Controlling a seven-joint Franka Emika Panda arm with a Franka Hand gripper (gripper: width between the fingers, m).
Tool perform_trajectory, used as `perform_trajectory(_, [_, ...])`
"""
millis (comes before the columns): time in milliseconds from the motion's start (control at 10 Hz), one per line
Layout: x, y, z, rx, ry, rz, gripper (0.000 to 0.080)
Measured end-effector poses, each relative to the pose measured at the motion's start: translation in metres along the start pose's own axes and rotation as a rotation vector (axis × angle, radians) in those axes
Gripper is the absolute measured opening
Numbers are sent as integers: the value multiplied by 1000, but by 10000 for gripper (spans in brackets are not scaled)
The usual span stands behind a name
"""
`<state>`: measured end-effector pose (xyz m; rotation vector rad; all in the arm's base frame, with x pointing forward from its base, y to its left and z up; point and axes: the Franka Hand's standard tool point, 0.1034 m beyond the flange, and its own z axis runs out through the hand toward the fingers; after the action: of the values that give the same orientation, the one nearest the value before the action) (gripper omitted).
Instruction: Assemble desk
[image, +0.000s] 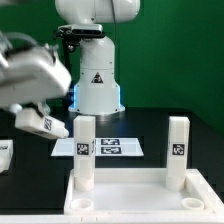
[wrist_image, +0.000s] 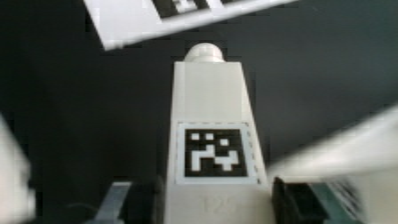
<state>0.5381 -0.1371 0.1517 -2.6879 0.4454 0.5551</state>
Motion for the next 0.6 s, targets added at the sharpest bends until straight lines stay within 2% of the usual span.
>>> perform_trajectory(100, [8, -14, -13, -17, 89, -40, 284])
perform_trajectory(400, [13, -6, -12, -57, 298, -35, 284])
perform_trajectory(500, [19, -11, -18, -88, 368, -42, 284])
perform_trajectory(600, [31, -38, -35, -128, 466, -95, 284])
